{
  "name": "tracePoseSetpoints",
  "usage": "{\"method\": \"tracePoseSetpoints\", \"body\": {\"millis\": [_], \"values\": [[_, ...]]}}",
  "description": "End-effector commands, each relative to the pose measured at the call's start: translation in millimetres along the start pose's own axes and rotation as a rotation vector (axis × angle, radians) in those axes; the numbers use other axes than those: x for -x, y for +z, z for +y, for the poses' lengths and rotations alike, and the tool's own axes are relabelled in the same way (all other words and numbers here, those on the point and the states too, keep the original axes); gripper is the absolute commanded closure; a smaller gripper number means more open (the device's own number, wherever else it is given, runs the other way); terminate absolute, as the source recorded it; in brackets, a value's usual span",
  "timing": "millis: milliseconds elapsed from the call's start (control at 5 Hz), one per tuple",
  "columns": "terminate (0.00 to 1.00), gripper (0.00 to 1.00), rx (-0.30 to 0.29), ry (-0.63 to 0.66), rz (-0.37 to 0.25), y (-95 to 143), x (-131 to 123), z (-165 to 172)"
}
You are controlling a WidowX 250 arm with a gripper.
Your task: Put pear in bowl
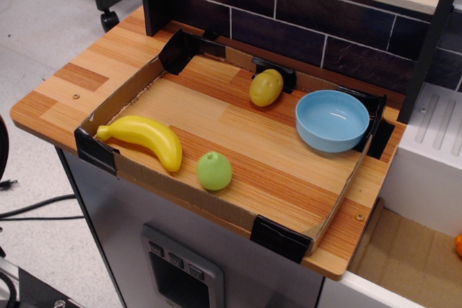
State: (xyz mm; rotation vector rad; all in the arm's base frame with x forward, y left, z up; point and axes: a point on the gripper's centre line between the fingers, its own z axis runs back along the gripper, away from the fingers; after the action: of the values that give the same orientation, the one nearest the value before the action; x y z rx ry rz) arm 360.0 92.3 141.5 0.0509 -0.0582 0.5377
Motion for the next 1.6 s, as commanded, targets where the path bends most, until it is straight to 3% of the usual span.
{"method": "tracePoseSetpoints", "body": {"millis": [0,400,600,1000,1200,1400], "values": [[0.0,0.0,0.0,0.0,0.0,0,0,0],[0.0,0.0,0.105,-0.286,-0.007,-10,87,-15],[0.0,0.0,0.099,-0.342,0.008,-18,120,-24],[0.0,0.0,0.027,-0.404,0.035,-55,133,-17],[0.0,0.0,-0.01,-0.456,0.0,-72,135,-12],[0.0,0.0,-0.012,-0.483,0.044,-90,140,-8]]}}
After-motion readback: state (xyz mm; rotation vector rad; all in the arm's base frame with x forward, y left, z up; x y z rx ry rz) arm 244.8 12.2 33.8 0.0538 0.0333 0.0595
